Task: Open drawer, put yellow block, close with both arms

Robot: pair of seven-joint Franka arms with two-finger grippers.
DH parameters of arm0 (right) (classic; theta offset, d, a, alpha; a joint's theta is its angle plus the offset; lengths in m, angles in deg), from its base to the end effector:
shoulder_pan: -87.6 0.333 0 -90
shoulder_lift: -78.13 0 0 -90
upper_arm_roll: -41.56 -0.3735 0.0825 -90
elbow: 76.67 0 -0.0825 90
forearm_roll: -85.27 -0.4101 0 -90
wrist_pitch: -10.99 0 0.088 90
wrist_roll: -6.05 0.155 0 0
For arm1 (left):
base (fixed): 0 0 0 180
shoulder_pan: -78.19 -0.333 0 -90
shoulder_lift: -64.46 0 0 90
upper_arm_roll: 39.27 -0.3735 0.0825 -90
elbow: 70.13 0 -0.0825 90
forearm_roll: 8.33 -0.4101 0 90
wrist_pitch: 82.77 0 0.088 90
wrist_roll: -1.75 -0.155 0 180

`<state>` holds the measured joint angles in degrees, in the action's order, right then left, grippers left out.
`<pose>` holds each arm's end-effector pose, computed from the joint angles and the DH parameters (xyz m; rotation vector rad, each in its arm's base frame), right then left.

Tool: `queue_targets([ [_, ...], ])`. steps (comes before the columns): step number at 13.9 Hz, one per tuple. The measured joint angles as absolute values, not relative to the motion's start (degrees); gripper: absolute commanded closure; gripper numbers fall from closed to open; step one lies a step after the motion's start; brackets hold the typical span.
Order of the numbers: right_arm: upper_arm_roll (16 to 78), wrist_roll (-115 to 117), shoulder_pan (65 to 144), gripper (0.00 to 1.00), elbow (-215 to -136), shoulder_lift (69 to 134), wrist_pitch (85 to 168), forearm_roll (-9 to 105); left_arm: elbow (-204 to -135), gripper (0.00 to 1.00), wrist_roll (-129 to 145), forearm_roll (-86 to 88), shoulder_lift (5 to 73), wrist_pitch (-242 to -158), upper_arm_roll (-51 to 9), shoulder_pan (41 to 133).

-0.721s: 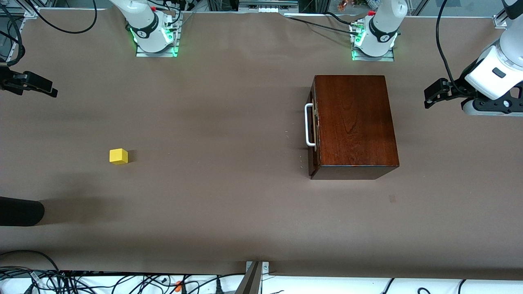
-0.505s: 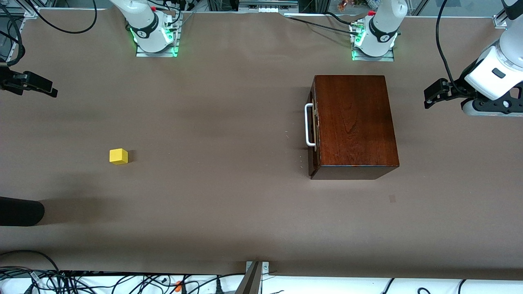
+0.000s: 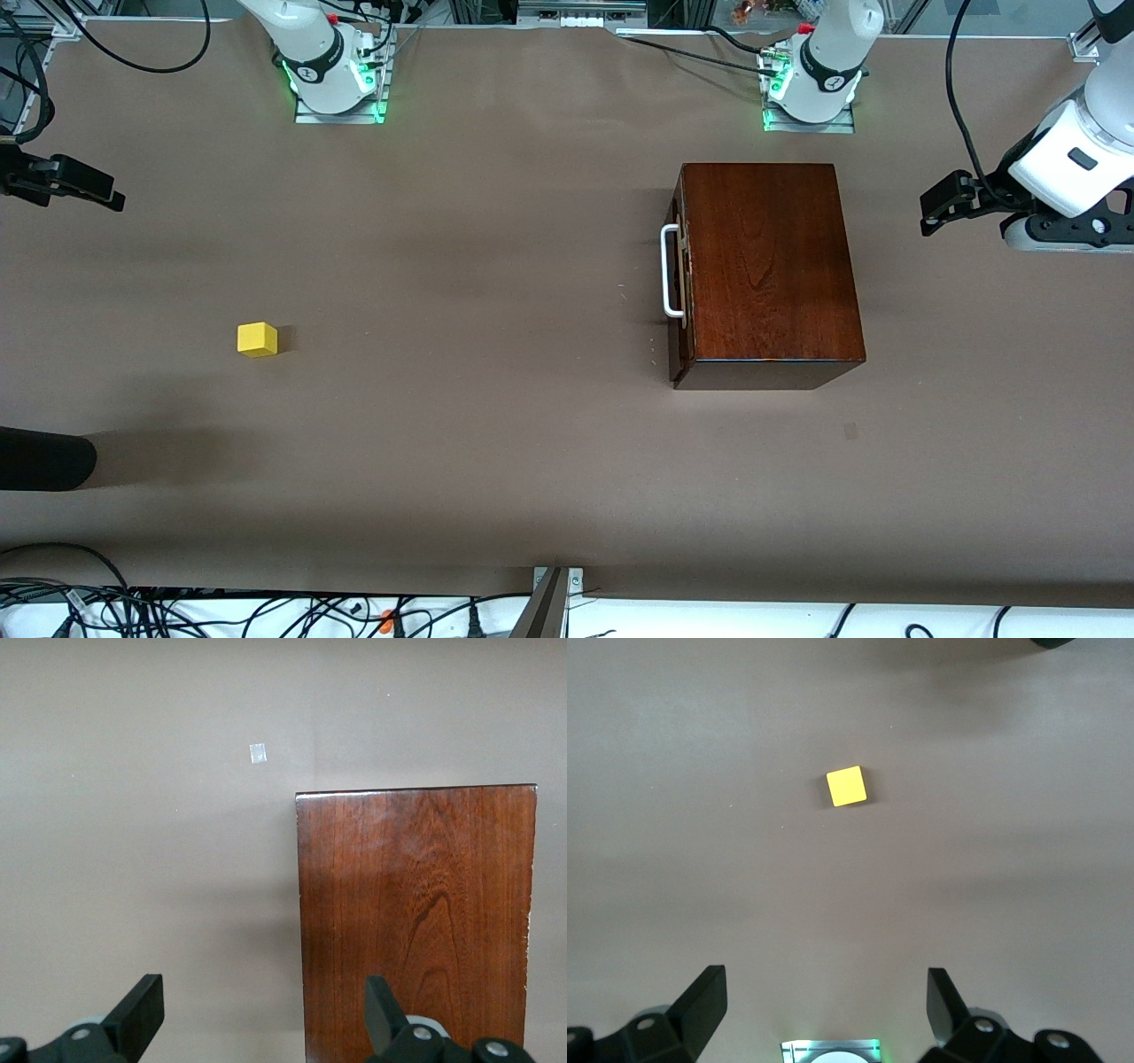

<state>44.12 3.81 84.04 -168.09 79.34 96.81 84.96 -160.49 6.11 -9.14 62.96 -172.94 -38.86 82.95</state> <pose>0.5697 -0.0599 0.6039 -3.1212 0.1057 0.1848 0.5860 -0.0508 0.6158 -3.1249 0.0225 0.0441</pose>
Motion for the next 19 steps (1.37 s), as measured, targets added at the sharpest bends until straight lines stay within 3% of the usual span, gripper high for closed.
queue_targets([
  [6, 44.1, 3.8, 84.0, 0.00, -168.1, 79.3, 96.7, 85.0, -160.5, 0.00, 7.5, -7.8, 62.8, -173.0, -37.9, 83.5],
  [13, 44.1, 3.8, 84.0, 0.00, -168.1, 79.3, 96.1, 85.0, -160.0, 0.00, 23.7, -7.6, 59.2, -175.8, -23.5, 85.1],
  [15, 44.1, 3.8, 84.0, 0.00, -168.1, 79.3, 95.9, 85.0, -158.9, 0.00, 31.0, -10.1, 57.4, -176.0, -20.1, 87.9],
  [19, 44.1, 3.8, 84.0, 0.00, -168.1, 79.3, 95.3, 85.0, -157.7, 0.00, 41.3, -14.4, 53.3, -176.0, -18.9, 98.2],
])
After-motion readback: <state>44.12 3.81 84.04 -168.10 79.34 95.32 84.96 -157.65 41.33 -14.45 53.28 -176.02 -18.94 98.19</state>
